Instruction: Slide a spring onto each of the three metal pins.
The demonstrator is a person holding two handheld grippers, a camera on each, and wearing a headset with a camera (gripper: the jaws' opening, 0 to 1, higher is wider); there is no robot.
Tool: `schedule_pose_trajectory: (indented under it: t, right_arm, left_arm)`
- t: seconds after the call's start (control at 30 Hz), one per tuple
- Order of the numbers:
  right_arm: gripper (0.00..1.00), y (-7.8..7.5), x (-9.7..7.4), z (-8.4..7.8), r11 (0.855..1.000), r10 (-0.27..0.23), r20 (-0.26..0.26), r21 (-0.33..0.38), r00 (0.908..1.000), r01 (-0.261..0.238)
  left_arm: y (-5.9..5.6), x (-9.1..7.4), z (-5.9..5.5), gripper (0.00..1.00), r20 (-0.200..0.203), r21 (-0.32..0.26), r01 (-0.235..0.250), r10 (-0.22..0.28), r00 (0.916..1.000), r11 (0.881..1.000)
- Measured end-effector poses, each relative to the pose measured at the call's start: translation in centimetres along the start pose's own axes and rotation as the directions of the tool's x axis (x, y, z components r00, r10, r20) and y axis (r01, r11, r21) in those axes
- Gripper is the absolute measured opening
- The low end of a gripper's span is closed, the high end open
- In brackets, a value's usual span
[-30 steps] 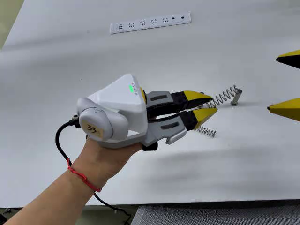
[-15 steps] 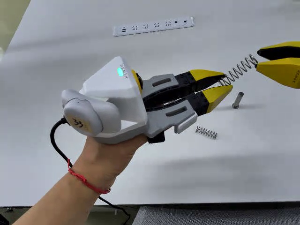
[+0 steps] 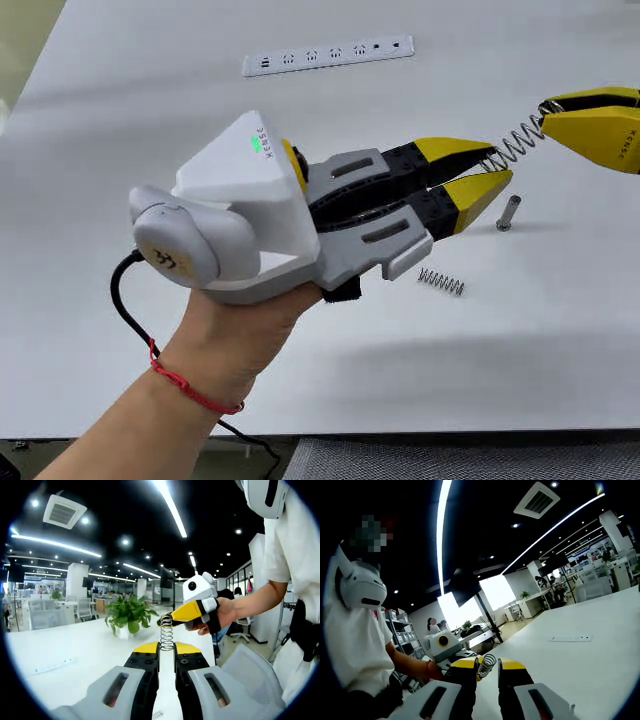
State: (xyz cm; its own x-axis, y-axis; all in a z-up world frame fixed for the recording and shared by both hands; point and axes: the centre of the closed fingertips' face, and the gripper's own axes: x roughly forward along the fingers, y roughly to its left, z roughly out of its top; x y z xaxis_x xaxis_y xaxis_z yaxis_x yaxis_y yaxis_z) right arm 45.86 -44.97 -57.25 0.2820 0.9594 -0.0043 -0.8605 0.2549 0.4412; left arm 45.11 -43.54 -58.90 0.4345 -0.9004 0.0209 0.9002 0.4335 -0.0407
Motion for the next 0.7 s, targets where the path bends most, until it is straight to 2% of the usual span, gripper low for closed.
schedule_pose_trajectory:
  t: [0.23,0.53,0.7]
  right_arm:
    - [0.08,0.3,-0.1,0.0,1.000,0.007,0.000,-0.008,1.0000,-0.007]
    - [0.06,0.8,-0.1,0.1,0.998,0.013,-0.023,-0.068,0.9997,-0.015]
    - [0.06,1.2,0.0,0.0,0.992,0.013,-0.059,-0.126,0.9982,-0.020]
  left_arm:
    - [-0.2,0.1,-0.1,0.06,-0.003,-0.005,0.004,-0.004,1.0000,1.000]
    - [-0.6,0.3,-0.2,0.07,-0.008,-0.017,0.018,-0.018,0.9998,1.000]
    - [-0.8,0.4,-0.5,0.07,-0.022,-0.017,0.026,-0.027,0.9994,1.000]
